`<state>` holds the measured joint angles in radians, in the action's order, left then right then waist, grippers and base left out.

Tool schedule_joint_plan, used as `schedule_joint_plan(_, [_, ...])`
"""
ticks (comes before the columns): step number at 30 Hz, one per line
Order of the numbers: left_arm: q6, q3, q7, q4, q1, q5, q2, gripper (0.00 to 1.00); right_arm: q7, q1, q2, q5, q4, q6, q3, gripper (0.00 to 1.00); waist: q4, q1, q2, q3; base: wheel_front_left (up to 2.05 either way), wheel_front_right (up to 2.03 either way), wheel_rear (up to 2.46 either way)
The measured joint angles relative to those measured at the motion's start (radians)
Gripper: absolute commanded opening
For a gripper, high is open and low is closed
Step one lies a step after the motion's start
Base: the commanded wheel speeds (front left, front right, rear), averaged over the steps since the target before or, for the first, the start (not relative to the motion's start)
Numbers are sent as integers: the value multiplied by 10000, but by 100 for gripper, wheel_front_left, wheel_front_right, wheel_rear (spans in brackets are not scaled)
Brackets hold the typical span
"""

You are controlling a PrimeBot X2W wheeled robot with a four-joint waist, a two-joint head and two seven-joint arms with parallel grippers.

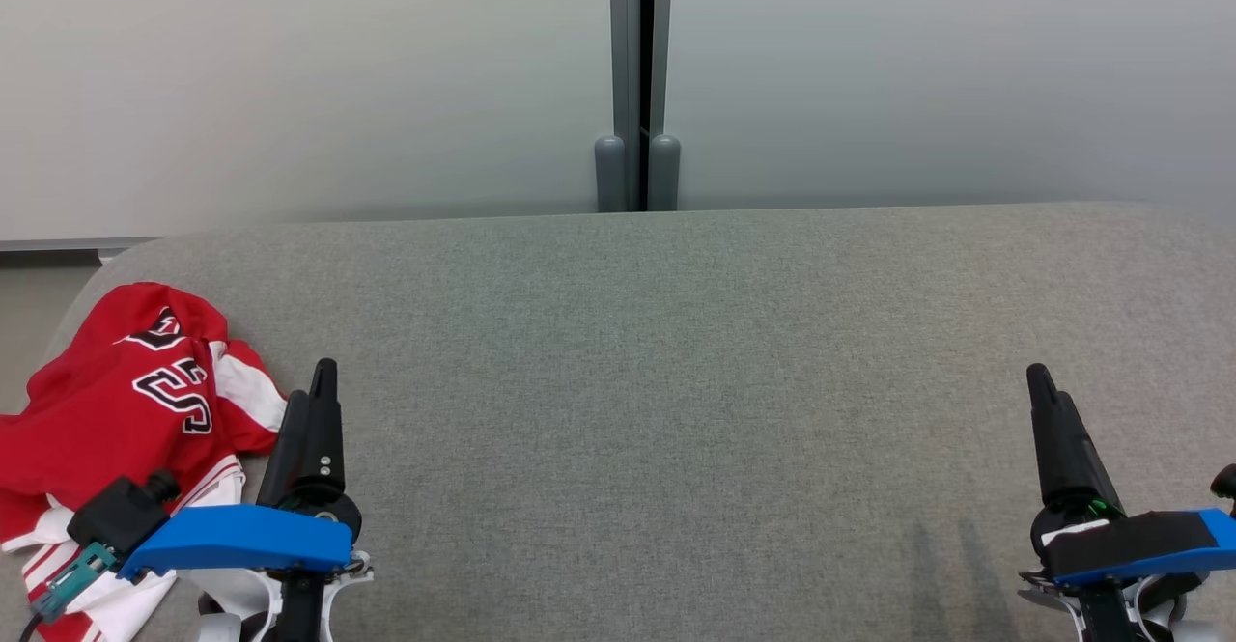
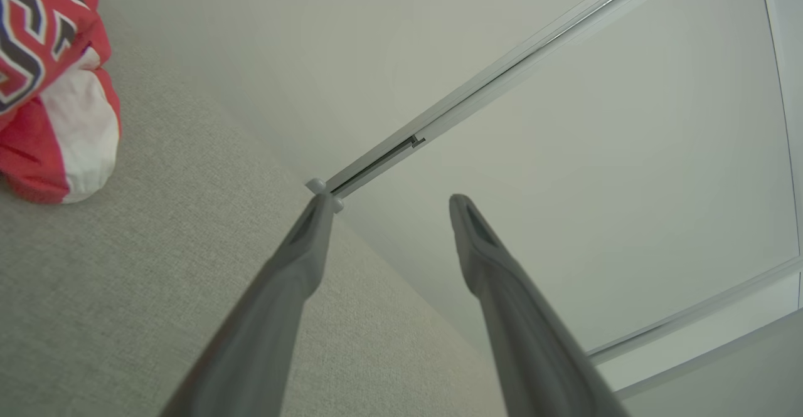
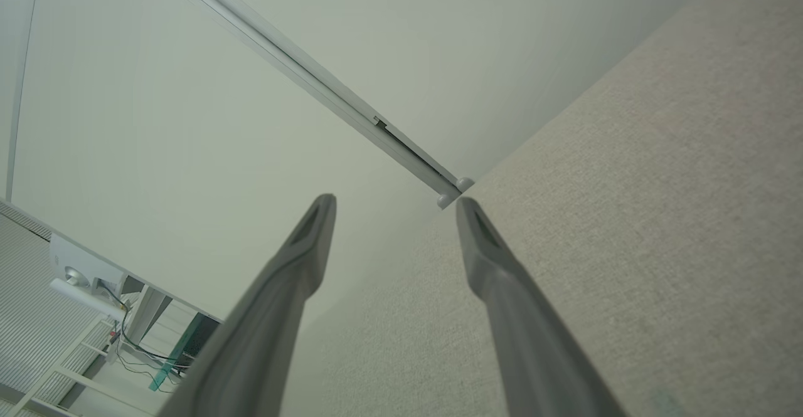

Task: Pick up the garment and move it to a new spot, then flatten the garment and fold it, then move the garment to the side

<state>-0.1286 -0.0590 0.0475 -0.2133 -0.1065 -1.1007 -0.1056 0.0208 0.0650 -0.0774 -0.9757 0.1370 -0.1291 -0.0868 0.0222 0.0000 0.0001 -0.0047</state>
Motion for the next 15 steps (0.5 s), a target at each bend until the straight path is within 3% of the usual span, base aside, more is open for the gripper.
schedule_joint_plan(15, [-2,-545,495,-263,-136,1990,-242,100,245,-150,42,2428,-383,0,82,100,92,0,0,-33,0,0,0])
